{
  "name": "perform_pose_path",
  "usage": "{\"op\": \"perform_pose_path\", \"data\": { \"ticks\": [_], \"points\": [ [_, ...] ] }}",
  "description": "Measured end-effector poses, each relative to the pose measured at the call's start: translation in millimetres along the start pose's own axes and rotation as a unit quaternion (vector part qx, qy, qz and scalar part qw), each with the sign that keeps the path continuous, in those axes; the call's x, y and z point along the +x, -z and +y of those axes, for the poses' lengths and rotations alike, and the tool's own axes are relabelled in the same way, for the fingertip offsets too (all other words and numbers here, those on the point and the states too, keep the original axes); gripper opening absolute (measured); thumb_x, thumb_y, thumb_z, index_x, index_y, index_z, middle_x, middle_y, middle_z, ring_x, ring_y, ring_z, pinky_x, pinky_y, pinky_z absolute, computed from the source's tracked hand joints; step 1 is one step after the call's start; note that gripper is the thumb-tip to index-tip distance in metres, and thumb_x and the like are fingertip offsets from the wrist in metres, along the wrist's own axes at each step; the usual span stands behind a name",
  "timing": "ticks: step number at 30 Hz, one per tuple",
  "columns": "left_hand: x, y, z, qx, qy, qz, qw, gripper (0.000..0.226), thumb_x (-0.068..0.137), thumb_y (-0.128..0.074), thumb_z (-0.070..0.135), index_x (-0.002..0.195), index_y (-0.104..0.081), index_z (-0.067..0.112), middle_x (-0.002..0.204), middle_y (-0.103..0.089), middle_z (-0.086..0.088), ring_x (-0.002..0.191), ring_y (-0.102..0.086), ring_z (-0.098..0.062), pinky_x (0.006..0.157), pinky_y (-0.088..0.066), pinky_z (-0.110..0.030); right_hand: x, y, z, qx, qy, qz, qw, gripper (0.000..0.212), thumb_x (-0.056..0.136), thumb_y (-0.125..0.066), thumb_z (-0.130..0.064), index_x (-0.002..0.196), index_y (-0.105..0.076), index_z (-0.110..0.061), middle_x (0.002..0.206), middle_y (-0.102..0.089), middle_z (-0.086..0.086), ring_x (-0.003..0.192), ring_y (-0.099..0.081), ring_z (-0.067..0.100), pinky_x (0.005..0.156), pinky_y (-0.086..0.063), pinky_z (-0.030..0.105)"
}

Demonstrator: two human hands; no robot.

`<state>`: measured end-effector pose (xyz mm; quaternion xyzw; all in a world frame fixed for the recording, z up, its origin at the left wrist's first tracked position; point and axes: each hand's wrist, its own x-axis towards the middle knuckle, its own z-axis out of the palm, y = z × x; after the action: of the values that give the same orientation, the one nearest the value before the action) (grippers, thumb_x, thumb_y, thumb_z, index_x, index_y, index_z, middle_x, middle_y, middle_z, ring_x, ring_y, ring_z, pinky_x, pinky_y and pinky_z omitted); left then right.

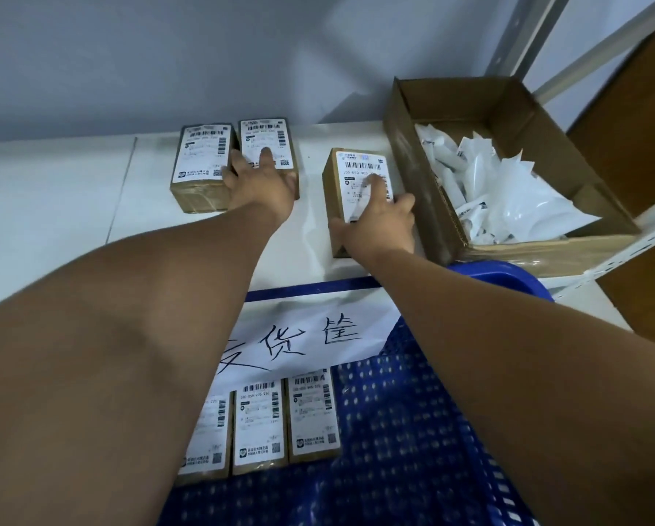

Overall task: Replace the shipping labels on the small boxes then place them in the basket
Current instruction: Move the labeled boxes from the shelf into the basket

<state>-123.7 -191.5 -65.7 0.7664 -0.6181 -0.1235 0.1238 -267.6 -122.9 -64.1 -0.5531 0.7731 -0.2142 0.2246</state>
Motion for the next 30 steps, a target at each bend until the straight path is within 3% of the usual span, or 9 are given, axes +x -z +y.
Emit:
{"op": "perform_pose_path", "data": {
  "ticks": [4, 9, 15, 20, 25, 27, 30],
  "points": [
    [16.6, 4.8, 20.6, -0.003, 0.069, -0.017, 0.997, 0.057, 0.093, -0.04, 0.054, 0.137, -0.037, 0.018, 0.146, -0.025, -0.025, 0.133, -0.025, -0.041, 0.103, -0.029, -0.049, -2.8, -2.6, 0.4, 0.011, 0.015, 0.028, 0.999, 0.078, 0.084, -0.065, -0.042, 0.147, -0.021, -0.032, 0.138, -0.024, 0.013, 0.126, -0.034, 0.034, 0.097, -0.043, 0.046],
    [14.2, -3.5, 27.5, -0.059, 0.076, -0.011, 0.995, 0.065, 0.089, -0.052, 0.052, 0.139, -0.028, 0.019, 0.136, -0.034, -0.022, 0.124, -0.036, -0.036, 0.092, -0.041, -0.043, -5.9, -4.0, 2.1, 0.019, 0.022, 0.047, 0.998, 0.078, 0.082, -0.065, -0.043, 0.146, -0.022, -0.031, 0.144, -0.022, 0.012, 0.13, -0.033, 0.033, 0.098, -0.044, 0.046],
    [-1.8, 5.7, 30.3, -0.04, 0.073, -0.062, 0.995, 0.102, 0.071, -0.071, 0.053, 0.145, -0.006, 0.024, 0.134, -0.031, -0.023, 0.121, -0.043, -0.041, 0.097, -0.044, -0.043, -11.9, -0.9, -0.1, 0.053, 0.023, 0.081, 0.995, 0.079, 0.08, -0.067, -0.047, 0.145, -0.024, -0.031, 0.145, -0.021, 0.011, 0.129, -0.034, 0.031, 0.099, -0.046, 0.047],
    [-35.8, 29.6, 31.8, -0.052, -0.017, 0.018, 0.998, 0.097, 0.072, -0.073, 0.045, 0.144, -0.01, 0.024, 0.128, -0.035, -0.02, 0.108, -0.052, -0.037, 0.078, -0.041, -0.035, -32.1, 6.4, -8.2, 0.129, 0.001, 0.115, 0.985, 0.079, 0.08, -0.067, -0.046, 0.145, -0.025, -0.031, 0.145, -0.02, 0.012, 0.129, -0.035, 0.032, 0.101, -0.045, 0.048],
    [-77.5, 74.7, 39.3, -0.167, 0.005, 0.027, 0.986, 0.097, 0.076, -0.067, 0.044, 0.147, -0.004, 0.026, 0.13, -0.038, -0.019, 0.111, -0.051, -0.033, 0.088, -0.043, -0.036, -58.7, 34.3, -22.1, 0.126, 0.001, 0.132, 0.983, 0.081, 0.084, -0.066, -0.043, 0.148, -0.019, -0.031, 0.148, -0.017, 0.014, 0.132, -0.031, 0.034, 0.103, -0.04, 0.044],
    [-96.6, 84.3, 38.9, -0.213, 0.028, 0.017, 0.977, 0.096, 0.077, -0.066, 0.045, 0.147, -0.004, 0.025, 0.131, -0.039, -0.016, 0.112, -0.05, -0.03, 0.083, -0.042, -0.033, -70.3, 45.4, -24.4, 0.113, -0.01, 0.136, 0.984, 0.084, 0.084, -0.065, -0.043, 0.15, -0.013, -0.031, 0.15, -0.015, 0.015, 0.133, -0.029, 0.035, 0.104, -0.039, 0.046],
    [-127.3, 93.8, 38.4, -0.267, 0.042, 0.011, 0.963, 0.094, 0.074, -0.067, 0.043, 0.146, -0.01, 0.024, 0.13, -0.045, -0.011, 0.098, -0.049, -0.022, 0.073, -0.037, -0.028, -88.7, 64.3, -21.2, 0.116, -0.028, 0.145, 0.982, 0.086, 0.084, -0.065, -0.046, 0.15, -0.011, -0.031, 0.151, -0.015, 0.014, 0.134, -0.029, 0.036, 0.106, -0.04, 0.049]
  ]
}}
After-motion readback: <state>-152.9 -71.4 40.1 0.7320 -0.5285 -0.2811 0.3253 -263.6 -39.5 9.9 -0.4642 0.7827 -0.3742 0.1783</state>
